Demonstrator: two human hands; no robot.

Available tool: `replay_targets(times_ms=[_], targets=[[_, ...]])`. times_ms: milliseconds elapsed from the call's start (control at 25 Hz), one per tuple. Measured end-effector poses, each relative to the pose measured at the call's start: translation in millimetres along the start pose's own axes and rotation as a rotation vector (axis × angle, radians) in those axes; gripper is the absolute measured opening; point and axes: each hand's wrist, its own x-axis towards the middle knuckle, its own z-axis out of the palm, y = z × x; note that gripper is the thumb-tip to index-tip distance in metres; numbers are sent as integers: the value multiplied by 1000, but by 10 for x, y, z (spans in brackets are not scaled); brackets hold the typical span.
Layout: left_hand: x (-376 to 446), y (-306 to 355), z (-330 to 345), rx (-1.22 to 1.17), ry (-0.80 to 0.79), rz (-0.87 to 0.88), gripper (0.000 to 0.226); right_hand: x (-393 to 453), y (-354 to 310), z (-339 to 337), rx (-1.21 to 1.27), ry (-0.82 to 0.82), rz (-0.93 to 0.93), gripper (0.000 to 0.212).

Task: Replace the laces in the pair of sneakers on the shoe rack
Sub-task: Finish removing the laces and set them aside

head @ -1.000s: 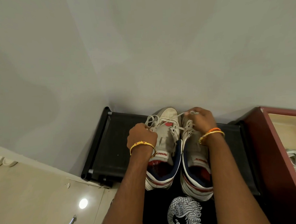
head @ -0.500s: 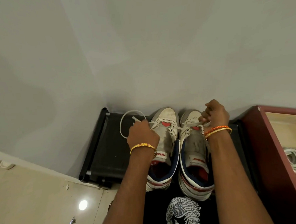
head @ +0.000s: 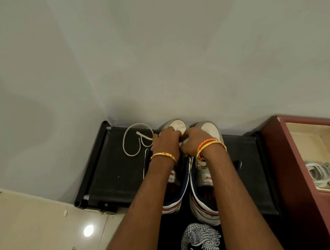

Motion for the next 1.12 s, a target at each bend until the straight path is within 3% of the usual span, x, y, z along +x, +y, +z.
replay_targets(times_ms=[120, 240, 360, 480, 840, 1120], targets=[[-16, -7, 8, 34, 48, -33, 36, -53, -28, -47, -28, -126, -15, 36], [8, -132, -5, -18, 131, -170, 50, -45, 27, -25, 29, -138, 25, 34], [8, -241, -1, -150, 136, -200, 36, 4, 146, 14, 166, -44, 119, 19], [-30, -262, 7, -162, 151, -122, 34, 19, 292, -29, 348, -62, 201, 9], [-79, -107, 36, 109, 31, 69, 30, 98, 390, -19, 502, -139, 233, 24], [-59, -77, 79, 52, 81, -12, 31, 102, 405, -17, 602, -173, 293, 24]])
